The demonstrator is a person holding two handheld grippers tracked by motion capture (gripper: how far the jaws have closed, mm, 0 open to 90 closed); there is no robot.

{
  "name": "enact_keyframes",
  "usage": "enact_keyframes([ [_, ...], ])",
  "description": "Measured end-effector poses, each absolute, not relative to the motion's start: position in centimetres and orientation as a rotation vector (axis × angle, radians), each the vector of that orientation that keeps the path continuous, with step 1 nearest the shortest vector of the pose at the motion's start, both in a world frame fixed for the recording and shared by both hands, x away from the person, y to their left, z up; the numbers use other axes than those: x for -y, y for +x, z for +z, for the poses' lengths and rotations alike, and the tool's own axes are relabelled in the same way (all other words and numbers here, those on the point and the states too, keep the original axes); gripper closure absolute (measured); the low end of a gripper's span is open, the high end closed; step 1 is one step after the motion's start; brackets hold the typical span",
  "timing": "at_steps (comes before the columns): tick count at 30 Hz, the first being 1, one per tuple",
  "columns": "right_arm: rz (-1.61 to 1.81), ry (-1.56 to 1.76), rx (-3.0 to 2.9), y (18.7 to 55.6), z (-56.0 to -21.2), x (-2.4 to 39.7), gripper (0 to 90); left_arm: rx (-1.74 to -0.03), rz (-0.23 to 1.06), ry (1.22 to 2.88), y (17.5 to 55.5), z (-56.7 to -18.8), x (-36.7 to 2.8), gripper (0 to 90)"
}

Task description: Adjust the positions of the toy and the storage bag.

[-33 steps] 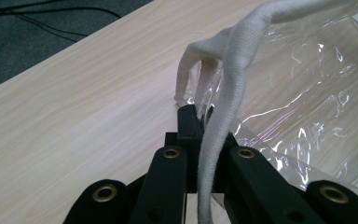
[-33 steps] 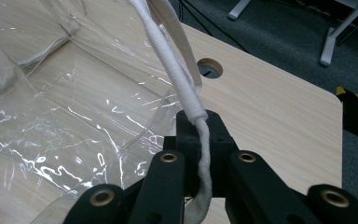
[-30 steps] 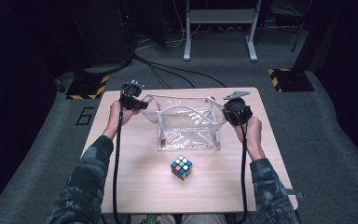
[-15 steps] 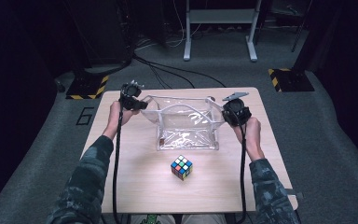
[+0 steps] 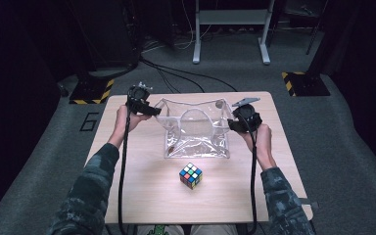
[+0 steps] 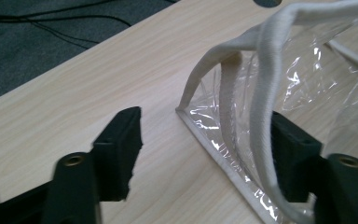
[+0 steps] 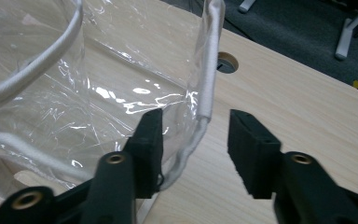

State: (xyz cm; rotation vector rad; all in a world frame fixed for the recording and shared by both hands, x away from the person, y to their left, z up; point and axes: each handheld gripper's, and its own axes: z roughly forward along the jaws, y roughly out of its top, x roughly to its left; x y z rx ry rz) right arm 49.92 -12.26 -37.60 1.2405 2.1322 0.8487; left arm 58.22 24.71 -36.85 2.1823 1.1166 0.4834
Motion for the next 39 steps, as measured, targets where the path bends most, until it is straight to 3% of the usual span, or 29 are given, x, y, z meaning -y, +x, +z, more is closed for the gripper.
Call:
enact_keyframes([
  [6, 0.913, 1.251, -2.100, 49.5, -36.6, 12.6, 32.1, -1.093, 0.477, 2.134, 57.4, -35.6, -25.2, 18.9],
  [15, 0.958, 1.223, -2.116, 48.2, -35.8, 13.3, 16.0, -1.086, 0.436, 2.053, 55.8, -34.6, -26.4, 13.8],
  [27, 1.012, 1.158, -2.103, 45.1, -35.5, 14.7, 9.7, -1.039, 0.434, 2.020, 51.9, -34.9, -28.4, 8.7],
  [39, 1.008, 1.156, -2.130, 42.3, -38.3, 15.3, 6.4, -1.057, 0.451, 1.998, 47.8, -38.1, -31.5, 7.3],
])
